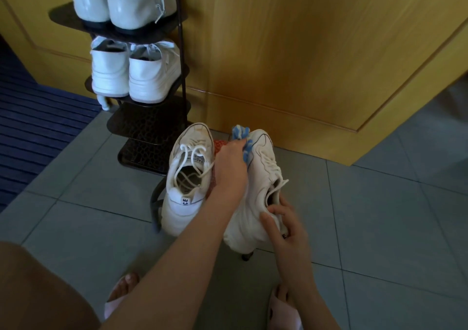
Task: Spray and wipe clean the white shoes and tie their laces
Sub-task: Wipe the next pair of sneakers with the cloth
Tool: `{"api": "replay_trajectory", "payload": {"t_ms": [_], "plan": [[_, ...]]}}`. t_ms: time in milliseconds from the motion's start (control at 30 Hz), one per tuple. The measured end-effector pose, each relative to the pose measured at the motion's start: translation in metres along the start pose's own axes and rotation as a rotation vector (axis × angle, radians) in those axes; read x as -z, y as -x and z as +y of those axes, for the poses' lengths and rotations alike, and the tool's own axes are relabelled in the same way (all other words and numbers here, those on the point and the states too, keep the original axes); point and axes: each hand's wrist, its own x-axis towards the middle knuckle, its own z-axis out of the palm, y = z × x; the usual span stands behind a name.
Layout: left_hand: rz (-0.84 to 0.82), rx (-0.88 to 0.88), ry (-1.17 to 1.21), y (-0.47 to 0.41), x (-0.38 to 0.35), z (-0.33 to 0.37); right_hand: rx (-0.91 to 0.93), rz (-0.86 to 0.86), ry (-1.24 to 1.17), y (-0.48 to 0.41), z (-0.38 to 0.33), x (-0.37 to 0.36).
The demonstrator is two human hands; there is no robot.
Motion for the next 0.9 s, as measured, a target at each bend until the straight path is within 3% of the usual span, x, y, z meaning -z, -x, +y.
{"api": "replay_trajectory", "payload": {"t_ms": [367,633,900], "plan": [[-0.141,0.005,-0.012,0.077,0.024,-0.006,0.014,0.005,-0.014,-0.001,-0.001,-0.002],[-0.351,0.057,-0.082,0.111,0.045,-0.019,0.033,-0.031,0.097,-0.002,-0.007,-0.007],[-0.339,0.105,0.199,0.133,0.069,-0.027,0.067,0.02,0.322,-0.006,-0.023,-0.036]]}}
